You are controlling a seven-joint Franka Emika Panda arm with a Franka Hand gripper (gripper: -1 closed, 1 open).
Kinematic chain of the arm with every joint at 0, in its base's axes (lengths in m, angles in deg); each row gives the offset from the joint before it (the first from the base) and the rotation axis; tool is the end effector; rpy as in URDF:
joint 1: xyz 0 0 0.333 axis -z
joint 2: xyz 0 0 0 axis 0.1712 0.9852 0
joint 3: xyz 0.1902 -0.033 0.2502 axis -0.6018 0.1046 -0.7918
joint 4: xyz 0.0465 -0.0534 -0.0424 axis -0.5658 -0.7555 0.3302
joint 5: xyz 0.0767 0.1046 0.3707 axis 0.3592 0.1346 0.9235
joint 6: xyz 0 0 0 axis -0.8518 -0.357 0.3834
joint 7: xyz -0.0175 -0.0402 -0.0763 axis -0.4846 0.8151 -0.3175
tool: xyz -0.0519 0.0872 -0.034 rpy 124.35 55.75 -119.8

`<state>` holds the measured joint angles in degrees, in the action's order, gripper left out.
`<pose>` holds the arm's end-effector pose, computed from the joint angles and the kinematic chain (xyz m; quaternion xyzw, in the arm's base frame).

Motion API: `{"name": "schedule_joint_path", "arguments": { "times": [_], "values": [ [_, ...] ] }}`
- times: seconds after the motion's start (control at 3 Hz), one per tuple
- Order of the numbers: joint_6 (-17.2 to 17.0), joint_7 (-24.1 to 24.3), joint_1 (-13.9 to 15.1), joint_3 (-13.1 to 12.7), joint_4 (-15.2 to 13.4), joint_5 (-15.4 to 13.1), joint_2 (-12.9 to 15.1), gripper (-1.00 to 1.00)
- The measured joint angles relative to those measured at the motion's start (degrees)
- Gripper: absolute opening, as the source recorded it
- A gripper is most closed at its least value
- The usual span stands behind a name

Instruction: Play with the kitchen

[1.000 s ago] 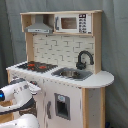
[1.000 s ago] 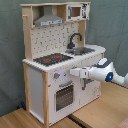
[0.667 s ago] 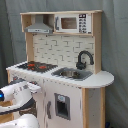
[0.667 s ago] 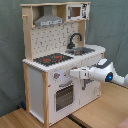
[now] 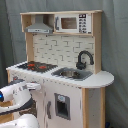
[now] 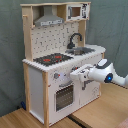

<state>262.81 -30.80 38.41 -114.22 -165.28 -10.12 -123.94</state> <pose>0.3476 0.3578 0.3397 0.2296 0.6997 0.2003 0.6462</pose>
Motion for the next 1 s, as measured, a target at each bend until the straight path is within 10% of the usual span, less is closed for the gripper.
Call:
{"name": "schedule_joint_path", "arguments": {
  "times": [0.67,1.0],
  "values": [
    [-3.1,-3.3,-0.6,-0.5,0.5,0.1,0.6,-1.00],
    [-3.2,-3.2,-0.6,-0.5,0.4,0.1,0.6,1.00]
  ]
}}
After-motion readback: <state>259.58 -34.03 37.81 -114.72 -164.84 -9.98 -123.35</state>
